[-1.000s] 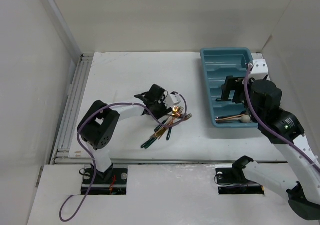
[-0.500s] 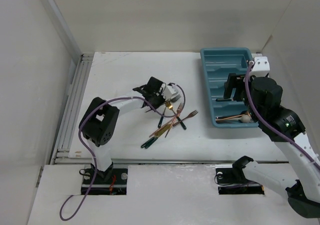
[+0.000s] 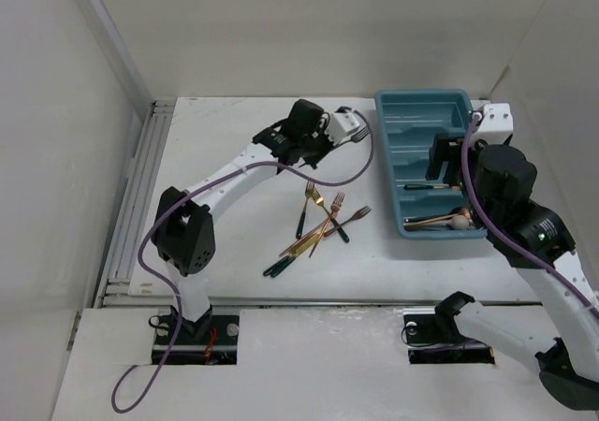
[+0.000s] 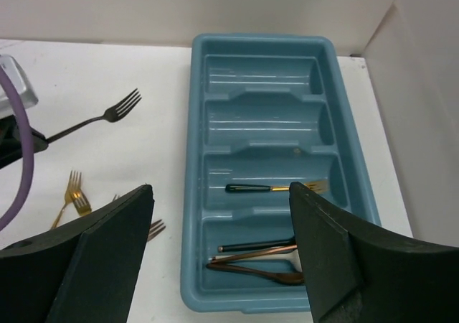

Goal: Sort the eating utensils into containers

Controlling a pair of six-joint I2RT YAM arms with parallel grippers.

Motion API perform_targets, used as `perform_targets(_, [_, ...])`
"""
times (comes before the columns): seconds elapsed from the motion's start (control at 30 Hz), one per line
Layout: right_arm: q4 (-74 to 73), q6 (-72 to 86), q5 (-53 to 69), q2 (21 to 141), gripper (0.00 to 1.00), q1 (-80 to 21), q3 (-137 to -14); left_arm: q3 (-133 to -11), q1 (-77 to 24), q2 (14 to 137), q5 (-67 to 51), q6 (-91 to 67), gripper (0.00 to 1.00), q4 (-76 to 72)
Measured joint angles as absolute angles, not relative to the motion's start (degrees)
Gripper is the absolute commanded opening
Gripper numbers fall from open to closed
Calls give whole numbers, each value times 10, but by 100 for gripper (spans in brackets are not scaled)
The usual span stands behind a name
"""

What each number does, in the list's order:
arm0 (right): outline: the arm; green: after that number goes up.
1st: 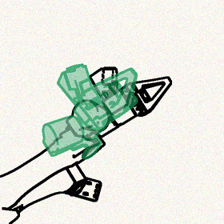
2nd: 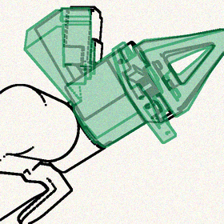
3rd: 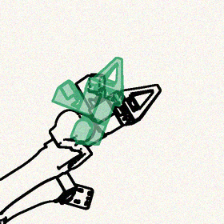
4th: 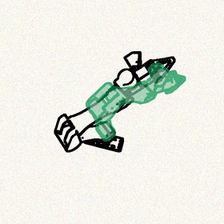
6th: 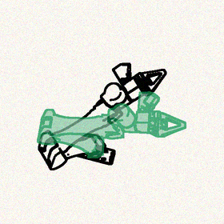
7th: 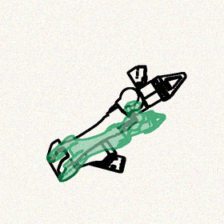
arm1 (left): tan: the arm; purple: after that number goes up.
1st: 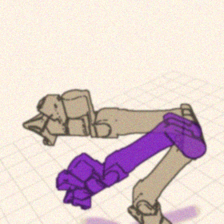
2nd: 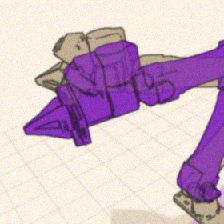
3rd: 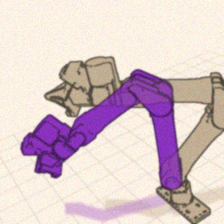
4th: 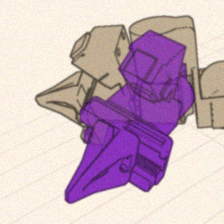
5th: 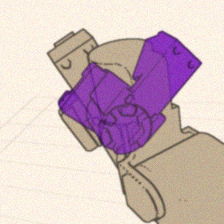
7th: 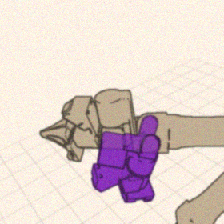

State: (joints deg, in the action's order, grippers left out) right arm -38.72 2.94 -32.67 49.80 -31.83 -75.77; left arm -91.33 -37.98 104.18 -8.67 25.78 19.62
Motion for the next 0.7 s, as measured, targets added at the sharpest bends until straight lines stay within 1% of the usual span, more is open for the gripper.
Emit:
perform_targets(0.03, [-388,28,-333,495,79,-318,-759,-932,-386,1048,-93,255,0,197])
perform_targets(0.1, [-394,25,-347,487,79,-318,-771,-986,-406,1075,-107,249,0,189])
perform_targets(0.3, [-416,6,-383,462,79,-318,-832,-1157,-483,1230,-145,240,0,80])
perform_targets(0.4, [-443,-2,-399,451,79,-318,-856,-1203,-513,1304,-154,236,0,23])
perform_targets(0.47, [-464,-4,-408,447,79,-318,-865,-1211,-528,1340,-152,229,0,-27])
perform_targets(0.67, [-540,-7,-432,440,79,-318,-889,-1282,-549,1457,-148,202,0,-78])
perform_targets(0.7, [-550,-8,-436,439,79,-318,-892,-1282,-549,1463,-149,198,2,-80])
